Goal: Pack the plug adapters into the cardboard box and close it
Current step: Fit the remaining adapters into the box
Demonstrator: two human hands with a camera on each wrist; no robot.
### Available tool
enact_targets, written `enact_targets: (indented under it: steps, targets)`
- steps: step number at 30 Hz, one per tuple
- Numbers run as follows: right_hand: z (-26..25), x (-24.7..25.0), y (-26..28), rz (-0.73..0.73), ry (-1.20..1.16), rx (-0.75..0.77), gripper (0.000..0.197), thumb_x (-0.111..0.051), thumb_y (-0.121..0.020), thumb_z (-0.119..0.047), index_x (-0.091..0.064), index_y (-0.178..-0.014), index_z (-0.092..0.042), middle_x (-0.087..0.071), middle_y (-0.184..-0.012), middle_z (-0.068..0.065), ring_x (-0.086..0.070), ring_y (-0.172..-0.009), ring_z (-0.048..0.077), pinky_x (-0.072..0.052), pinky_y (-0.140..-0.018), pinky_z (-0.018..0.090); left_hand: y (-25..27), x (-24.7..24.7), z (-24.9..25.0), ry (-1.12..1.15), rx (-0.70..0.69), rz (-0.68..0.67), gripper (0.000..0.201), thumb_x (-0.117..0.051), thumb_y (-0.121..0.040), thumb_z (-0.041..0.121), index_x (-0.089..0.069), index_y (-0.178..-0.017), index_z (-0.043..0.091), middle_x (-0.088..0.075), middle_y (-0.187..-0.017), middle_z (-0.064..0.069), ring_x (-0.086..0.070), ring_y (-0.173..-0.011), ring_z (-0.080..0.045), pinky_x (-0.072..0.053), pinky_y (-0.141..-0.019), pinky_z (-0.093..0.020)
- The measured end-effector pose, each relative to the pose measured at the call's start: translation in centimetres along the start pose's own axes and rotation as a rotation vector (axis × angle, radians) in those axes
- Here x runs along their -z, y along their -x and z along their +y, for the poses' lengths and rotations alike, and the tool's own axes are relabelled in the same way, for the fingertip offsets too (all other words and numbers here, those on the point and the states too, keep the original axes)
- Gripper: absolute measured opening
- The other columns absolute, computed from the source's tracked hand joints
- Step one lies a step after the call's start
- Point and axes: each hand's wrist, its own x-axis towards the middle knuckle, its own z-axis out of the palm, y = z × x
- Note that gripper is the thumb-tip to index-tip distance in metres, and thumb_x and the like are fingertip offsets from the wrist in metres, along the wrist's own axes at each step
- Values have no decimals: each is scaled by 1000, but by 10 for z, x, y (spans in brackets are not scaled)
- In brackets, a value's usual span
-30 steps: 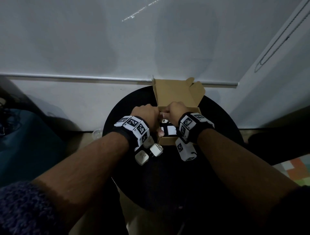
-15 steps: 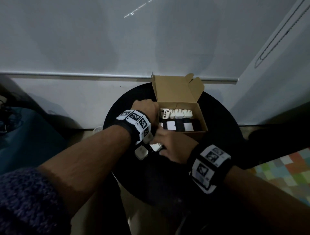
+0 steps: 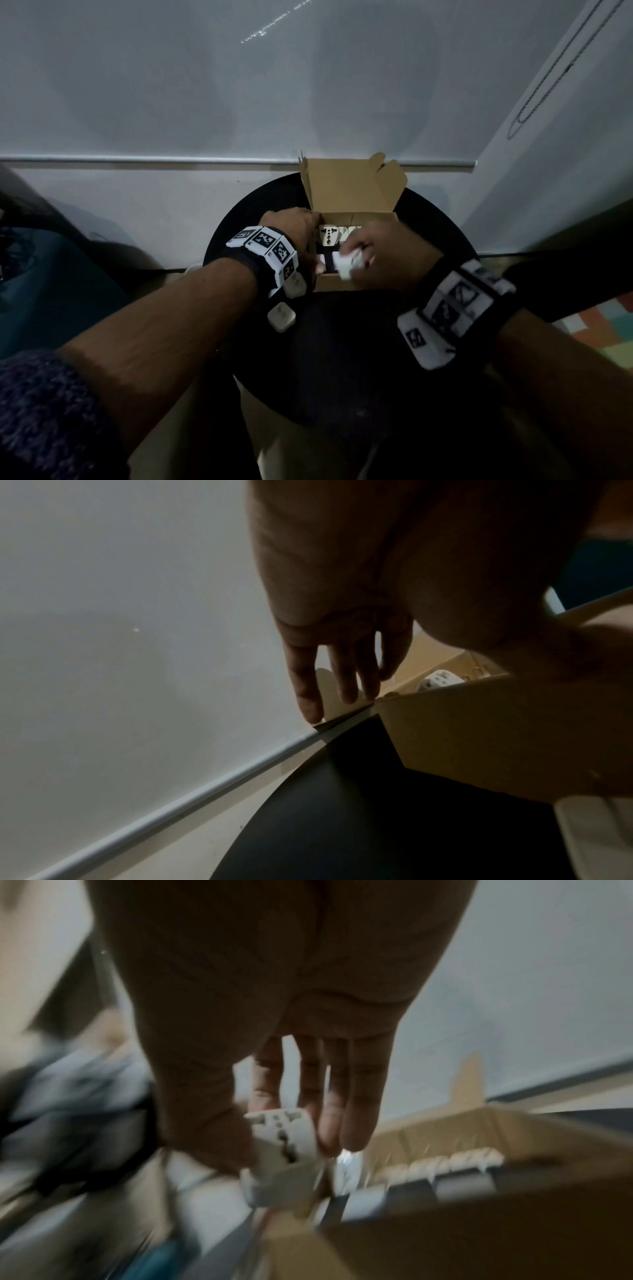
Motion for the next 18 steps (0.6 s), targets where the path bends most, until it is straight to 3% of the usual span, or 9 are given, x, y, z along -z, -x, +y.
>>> enact_targets:
  steps: [1,3,5,7,11,14,18]
  targets:
    - [7,8,-9,83,-46,-112,30,-79,-70,-22,-74,-99,-17,-72,-100,0,-61,-83,8,-43,-71,10,0,-1,-1,-11,14,-11,81,-76,-60,68,-51,-125,28,-61,-114,3,-59,-105,-22,-44,-77,-35]
    - [23,13,-29,194,-70,-286,29,-78,-70,-20,-73,-98,-18,-73,-101,0,-65,-87,13,-54,-78,24,0,-3,-2,-22,37,-16,77,-72,-61,71,-54,-122,27,-64,-106,2,-62,-99,-23,-42,-72,-33]
    - [32,8,-47,160,1,-352,26,-76,-73,-22,-72,-98,-18,-71,-103,0,-65,-93,16,-56,-79,30,-1,-4,-2,-32,52,-8,78,-71,-62,72,-54,-124,27,-65,-107,1,-62,-99,-24,-41,-72,-33]
    - [29,-2,-60,101,33,-384,22,-75,-75,-23,-72,-96,-18,-70,-103,0,-64,-94,17,-53,-75,28,-2,-4,-1,-38,54,-5,78,-72,-63,71,-54,-125,26,-65,-107,1,-62,-99,-24,-41,-71,-33]
    - [22,-19,-74,72,86,-392,21,-76,-76,-24,-72,-96,-18,-69,-108,3,-65,-96,21,-56,-80,31,-3,-4,-2,-39,43,-11,74,-73,-65,67,-54,-122,25,-64,-106,0,-62,-99,-24,-41,-71,-33]
    - [24,-23,-77,52,97,-412,24,-75,-79,-24,-72,-101,-18,-67,-113,3,-64,-100,21,-48,-76,25,-4,-5,-2,-37,51,-17,74,-73,-65,69,-55,-120,24,-64,-102,0,-63,-95,-24,-41,-69,-33]
    - [28,-24,-78,35,104,-402,22,-73,-82,-21,-72,-104,-20,-66,-116,4,-62,-105,22,-44,-78,24,-6,-7,-2,-49,55,-16,75,-73,-64,69,-55,-120,22,-63,-101,-1,-62,-95,-24,-40,-69,-33]
